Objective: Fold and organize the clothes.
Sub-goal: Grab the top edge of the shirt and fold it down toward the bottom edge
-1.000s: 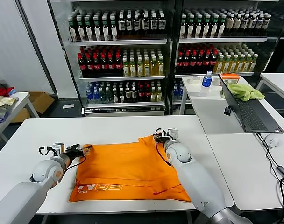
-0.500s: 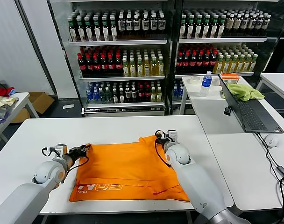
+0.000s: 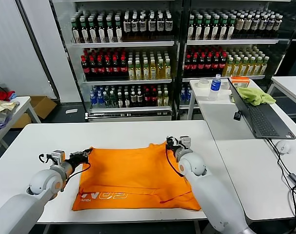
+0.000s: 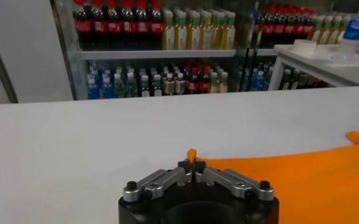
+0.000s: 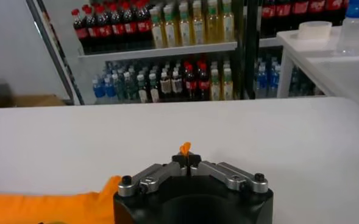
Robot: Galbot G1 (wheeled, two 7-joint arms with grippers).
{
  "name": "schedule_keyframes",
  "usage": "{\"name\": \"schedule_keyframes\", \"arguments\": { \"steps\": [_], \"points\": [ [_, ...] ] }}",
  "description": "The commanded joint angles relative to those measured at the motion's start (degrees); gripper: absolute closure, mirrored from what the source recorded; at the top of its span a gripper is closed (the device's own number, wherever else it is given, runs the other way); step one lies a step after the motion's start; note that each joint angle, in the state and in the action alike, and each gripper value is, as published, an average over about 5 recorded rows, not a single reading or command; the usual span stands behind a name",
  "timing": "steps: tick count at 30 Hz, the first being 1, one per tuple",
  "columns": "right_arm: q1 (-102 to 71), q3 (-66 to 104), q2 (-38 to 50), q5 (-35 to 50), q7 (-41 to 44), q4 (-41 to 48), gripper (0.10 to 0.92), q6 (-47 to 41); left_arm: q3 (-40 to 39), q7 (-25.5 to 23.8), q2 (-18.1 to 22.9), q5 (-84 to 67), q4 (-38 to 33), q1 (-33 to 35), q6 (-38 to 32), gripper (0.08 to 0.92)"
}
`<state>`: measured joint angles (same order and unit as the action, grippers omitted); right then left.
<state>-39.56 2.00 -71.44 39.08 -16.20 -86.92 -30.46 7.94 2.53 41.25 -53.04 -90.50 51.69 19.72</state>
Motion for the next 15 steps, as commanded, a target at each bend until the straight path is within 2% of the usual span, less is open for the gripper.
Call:
{"name": "schedule_keyframes", "arguments": {
  "steps": [1, 8, 15],
  "points": [
    [-13.47, 3.92, 7.21, 1.27, -0.26, -18.13, 0.915, -1.15, 7.96, -0.44, -3.97, -1.35, -10.59, 14.73, -1.86, 0.918],
    [-23.24, 6.68, 9.66, 0.17, 0.68, -24.63, 0.915, -0.13, 11.58, -0.53, -4.31, -0.48, -14.76, 22.05, -3.18, 0.918],
    [-26.33, 7.71, 10.17, -0.74, 1.00, -26.89, 0.915, 0.60, 15.52, -1.35, -5.61, -0.68, -16.73, 27.35, -3.71, 0.918]
  ]
}}
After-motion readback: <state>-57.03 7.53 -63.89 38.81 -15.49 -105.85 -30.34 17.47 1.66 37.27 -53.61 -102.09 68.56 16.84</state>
